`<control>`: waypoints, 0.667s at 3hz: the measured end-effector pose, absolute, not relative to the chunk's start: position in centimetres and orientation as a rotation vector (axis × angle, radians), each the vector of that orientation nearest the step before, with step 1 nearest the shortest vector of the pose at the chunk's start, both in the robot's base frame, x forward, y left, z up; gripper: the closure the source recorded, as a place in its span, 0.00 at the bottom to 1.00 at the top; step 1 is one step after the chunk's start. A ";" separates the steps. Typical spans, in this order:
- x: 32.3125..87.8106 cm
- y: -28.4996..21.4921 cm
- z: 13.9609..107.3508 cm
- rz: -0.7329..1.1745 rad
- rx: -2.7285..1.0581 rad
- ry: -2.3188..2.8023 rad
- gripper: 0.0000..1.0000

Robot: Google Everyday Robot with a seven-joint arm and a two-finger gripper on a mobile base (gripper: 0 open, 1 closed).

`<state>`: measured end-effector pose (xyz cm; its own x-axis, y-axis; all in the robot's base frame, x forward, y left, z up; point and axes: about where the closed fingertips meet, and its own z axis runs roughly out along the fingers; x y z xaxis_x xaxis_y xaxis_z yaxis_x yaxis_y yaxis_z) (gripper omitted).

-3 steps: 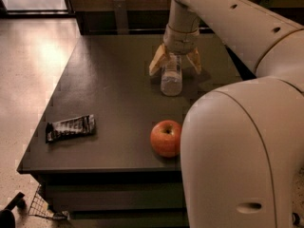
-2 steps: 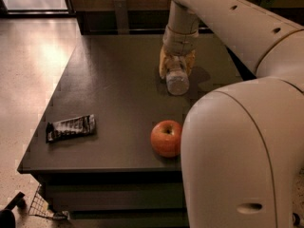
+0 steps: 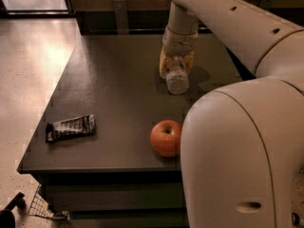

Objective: Place blue plastic bottle upright

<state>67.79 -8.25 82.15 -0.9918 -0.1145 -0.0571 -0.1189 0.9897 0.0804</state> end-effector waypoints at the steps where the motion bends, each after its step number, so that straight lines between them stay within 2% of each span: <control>1: 67.8 -8.2 82.2 0.129 -0.181 3.081 1.00; 2: 67.8 -8.2 82.2 0.129 -0.181 3.081 1.00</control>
Offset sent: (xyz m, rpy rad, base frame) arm 0.0001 0.0001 0.0003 0.0001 -0.0001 0.0000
